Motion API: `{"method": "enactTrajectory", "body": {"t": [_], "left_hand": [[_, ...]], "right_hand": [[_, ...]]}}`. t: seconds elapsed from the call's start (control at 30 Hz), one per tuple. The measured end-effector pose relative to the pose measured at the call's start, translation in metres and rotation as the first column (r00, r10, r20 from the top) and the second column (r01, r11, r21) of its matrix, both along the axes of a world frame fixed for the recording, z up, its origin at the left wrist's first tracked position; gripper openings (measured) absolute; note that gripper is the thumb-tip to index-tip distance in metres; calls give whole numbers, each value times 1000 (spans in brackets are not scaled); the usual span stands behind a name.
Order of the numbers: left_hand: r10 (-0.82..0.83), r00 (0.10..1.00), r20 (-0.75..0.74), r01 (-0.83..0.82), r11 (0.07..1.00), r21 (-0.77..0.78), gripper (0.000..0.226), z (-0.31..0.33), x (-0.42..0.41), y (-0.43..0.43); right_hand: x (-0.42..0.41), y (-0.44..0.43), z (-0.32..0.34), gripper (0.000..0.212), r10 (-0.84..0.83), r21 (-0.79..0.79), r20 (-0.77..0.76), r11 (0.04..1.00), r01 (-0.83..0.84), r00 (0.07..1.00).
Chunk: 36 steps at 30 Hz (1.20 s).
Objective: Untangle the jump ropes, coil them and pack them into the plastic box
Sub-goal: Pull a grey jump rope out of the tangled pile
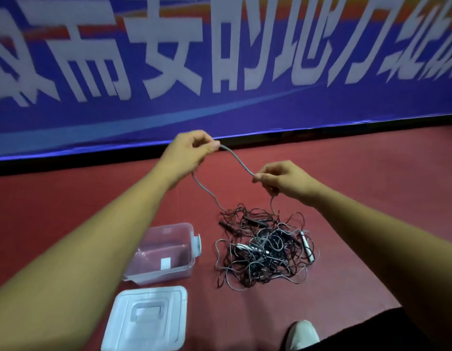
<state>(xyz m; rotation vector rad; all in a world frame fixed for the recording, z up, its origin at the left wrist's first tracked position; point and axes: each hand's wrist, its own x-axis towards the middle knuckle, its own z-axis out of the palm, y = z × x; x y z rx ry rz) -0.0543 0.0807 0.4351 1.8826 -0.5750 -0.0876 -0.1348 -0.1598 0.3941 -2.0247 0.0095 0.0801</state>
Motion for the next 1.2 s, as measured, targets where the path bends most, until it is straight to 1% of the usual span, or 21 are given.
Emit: {"method": "enactTrajectory", "body": {"t": [0.07, 0.13, 0.2, 0.33, 0.43, 0.47, 0.5, 0.57, 0.6, 0.63, 0.67, 0.73, 0.8, 0.87, 0.9, 1.0, 1.07, 1.1, 1.13, 1.17, 1.2], "left_hand": [[-47, 998, -52, 42, 995, -95, 21, 33, -12, -5], [-96, 993, -72, 84, 984, -159, 21, 63, -23, -11], [-136, 990, -49, 126, 978, -167, 21, 88, -34, -14], [-123, 992, 8, 123, 978, -167, 18, 118, -47, -6], [-20, 999, 28, 24, 984, -176, 27, 109, -45, 10], [5, 1000, -2, -5, 983, -185, 40, 98, -43, 18], [7, 998, -62, -20, 979, -204, 64, 84, -43, 26], [-67, 970, -234, -4, 956, -292, 125, 50, -44, 43], [-123, 947, -297, 33, 956, -291, 141, 31, -45, 48], [-173, 928, -329, 95, 966, -242, 143, 10, -50, 50], [-209, 913, -349, 166, 975, -150, 134, -9, -56, 50], [-249, 882, -399, 266, 964, -12, 91, -42, -74, 41], [-281, 860, -425, 313, 950, 5, 47, -64, -87, 29], [-260, 895, -363, 297, 954, 49, 18, -73, -90, 22], [-231, 906, -355, 258, 966, 29, 13, -75, -88, 22], [-109, 927, -359, 78, 992, -99, 17, -60, -78, 31], [-63, 948, -311, 20, 990, -140, 15, -39, -69, 39], [-60, 953, -298, 9, 986, -166, 12, -29, -66, 43], [-61, 956, -286, 7, 982, -187, 9, -20, -63, 46], [-64, 961, -268, 13, 982, -188, 10, -13, -60, 50], [-74, 966, -249, 33, 986, -165, 11, -10, -57, 52]], "right_hand": [[-12, 11, 8, 14, 28, 49, -5, 998, -27, 1000], [-21, 29, 18, 28, 77, 93, -18, 993, -75, 997], [-29, 48, 29, 40, 115, 100, -15, 988, -113, 993], [-39, 73, 34, 20, 197, 60, 37, 978, -199, 980], [-46, 82, 34, 22, 128, 139, 61, 981, -135, 990], [-47, 84, 37, 22, 95, 182, 71, 977, -106, 993], [-46, 86, 41, 22, 69, 233, 76, 969, -85, 995], [-43, 90, 51, 21, 41, 341, 79, 938, -65, 996], [-40, 92, 57, 20, 34, 391, 79, 918, -62, 996], [-36, 94, 62, 20, 30, 435, 75, 898, -60, 997], [-33, 97, 68, 20, 32, 472, 68, 880, -60, 997], [-28, 104, 83, 19, 41, 517, 60, 853, -66, 997], [-22, 111, 98, 19, 17, 547, 64, 836, -49, 998], [-16, 111, 109, 17, -49, 553, 71, 833, 1, 996], [-14, 108, 112, 15, -94, 537, 78, 843, 37, 993], [-9, 88, 103, 12, -203, 456, 84, 878, 143, 976], [-9, 72, 84, 23, -218, 429, 13, 883, 192, 976], [-10, 65, 72, 29, -230, 367, -24, 903, 222, 973], [-11, 61, 62, 32, -259, 236, -53, 935, 264, 964], [-14, 59, 53, 35, -300, 37, -76, 952, 303, 951], [-17, 61, 45, 42, -336, -163, -82, 933, 320, 938]]}}
